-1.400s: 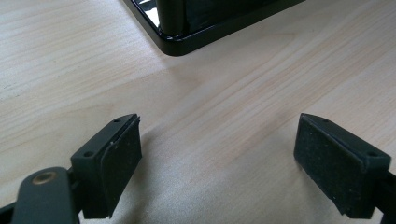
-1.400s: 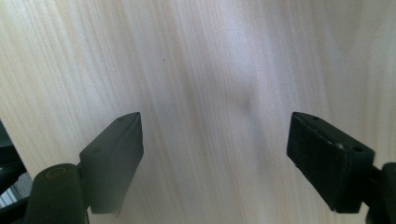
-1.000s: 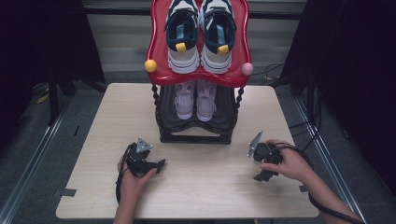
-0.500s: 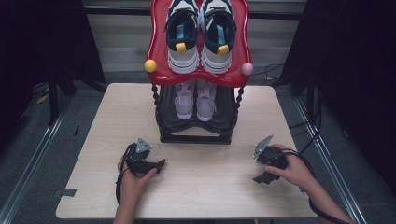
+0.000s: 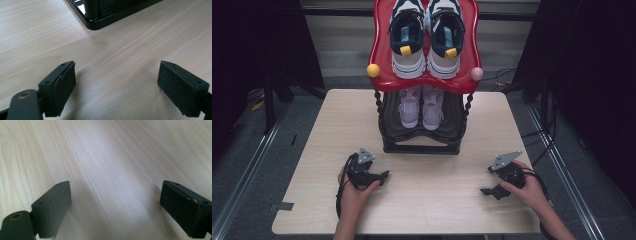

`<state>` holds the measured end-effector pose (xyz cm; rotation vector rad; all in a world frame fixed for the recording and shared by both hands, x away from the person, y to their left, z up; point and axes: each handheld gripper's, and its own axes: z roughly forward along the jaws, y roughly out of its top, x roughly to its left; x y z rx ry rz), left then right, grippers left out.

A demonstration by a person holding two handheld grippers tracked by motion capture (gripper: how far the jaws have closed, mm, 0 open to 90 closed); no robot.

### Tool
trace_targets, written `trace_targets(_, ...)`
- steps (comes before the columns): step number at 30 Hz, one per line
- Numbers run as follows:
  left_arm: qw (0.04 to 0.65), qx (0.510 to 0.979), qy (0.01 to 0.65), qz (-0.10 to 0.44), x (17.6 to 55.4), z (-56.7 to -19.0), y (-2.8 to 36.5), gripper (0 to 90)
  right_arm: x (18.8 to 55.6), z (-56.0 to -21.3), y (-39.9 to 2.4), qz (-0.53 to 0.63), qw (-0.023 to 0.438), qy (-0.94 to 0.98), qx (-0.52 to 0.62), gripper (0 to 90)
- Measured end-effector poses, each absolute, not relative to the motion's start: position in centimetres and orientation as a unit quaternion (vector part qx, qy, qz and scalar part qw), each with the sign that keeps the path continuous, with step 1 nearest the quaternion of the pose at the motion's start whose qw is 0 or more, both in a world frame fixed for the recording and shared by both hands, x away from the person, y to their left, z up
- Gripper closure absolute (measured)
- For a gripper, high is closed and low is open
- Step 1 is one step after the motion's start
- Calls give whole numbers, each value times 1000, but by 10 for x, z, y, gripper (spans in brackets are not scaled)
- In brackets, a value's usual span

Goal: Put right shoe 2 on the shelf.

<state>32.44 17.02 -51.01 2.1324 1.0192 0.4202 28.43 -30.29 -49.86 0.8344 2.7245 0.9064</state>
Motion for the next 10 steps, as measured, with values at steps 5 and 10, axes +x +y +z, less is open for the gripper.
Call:
trace_targets(5, 362, 828, 396, 163, 324, -510, 170, 148, 279, -505, -308, 342, 93, 890, 288, 94)
trace_targets(10, 362, 828, 396, 163, 324, -510, 170, 148, 275, -509, -310, 361, 103, 879, 294, 93)
